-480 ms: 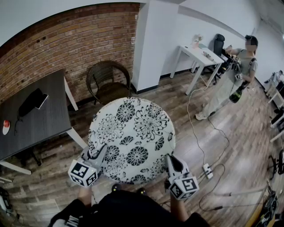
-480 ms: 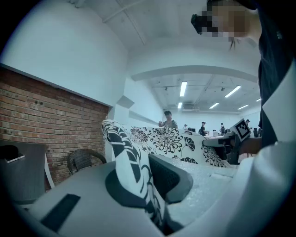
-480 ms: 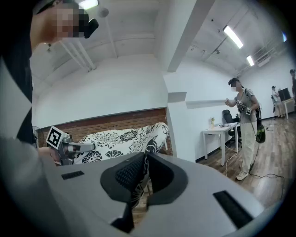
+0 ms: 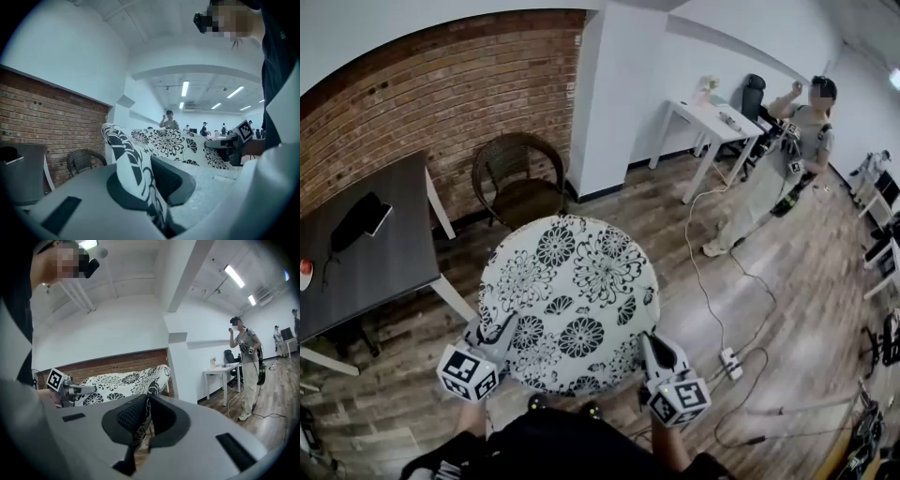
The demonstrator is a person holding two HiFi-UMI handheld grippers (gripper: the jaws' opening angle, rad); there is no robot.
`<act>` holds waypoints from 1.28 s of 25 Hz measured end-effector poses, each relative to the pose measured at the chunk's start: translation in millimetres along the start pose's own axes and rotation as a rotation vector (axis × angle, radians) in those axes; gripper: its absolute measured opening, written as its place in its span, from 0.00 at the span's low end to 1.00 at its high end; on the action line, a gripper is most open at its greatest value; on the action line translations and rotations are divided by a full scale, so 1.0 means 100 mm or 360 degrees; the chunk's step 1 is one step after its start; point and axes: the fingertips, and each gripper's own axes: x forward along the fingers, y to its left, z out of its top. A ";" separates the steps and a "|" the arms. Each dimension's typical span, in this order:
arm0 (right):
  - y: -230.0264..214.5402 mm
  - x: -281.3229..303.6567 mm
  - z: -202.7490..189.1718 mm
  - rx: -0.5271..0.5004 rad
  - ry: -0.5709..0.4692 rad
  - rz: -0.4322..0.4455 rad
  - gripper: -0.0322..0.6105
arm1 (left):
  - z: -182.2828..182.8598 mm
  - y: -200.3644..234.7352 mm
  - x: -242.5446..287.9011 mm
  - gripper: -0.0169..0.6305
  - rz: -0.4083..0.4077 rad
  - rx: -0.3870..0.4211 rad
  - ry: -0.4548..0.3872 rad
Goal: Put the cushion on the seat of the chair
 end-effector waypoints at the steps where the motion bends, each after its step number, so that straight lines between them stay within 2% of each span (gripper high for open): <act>1: -0.01 -0.01 -0.01 0.0003 0.0005 -0.0005 0.08 | 0.00 -0.01 0.01 0.05 -0.0008 0.0002 0.0004; 11: -0.19 -0.19 0.00 0.0068 -0.0049 -0.0016 0.08 | 0.03 -0.18 0.12 0.05 -0.0030 0.0029 0.0003; 19: -0.13 -0.12 0.00 0.0140 -0.0083 -0.0007 0.08 | 0.04 -0.10 0.09 0.05 -0.0026 0.0047 -0.0004; 32: -0.25 0.00 0.06 0.0180 -0.0016 0.0182 0.08 | 0.13 -0.26 -0.04 0.05 0.0166 0.0032 0.0051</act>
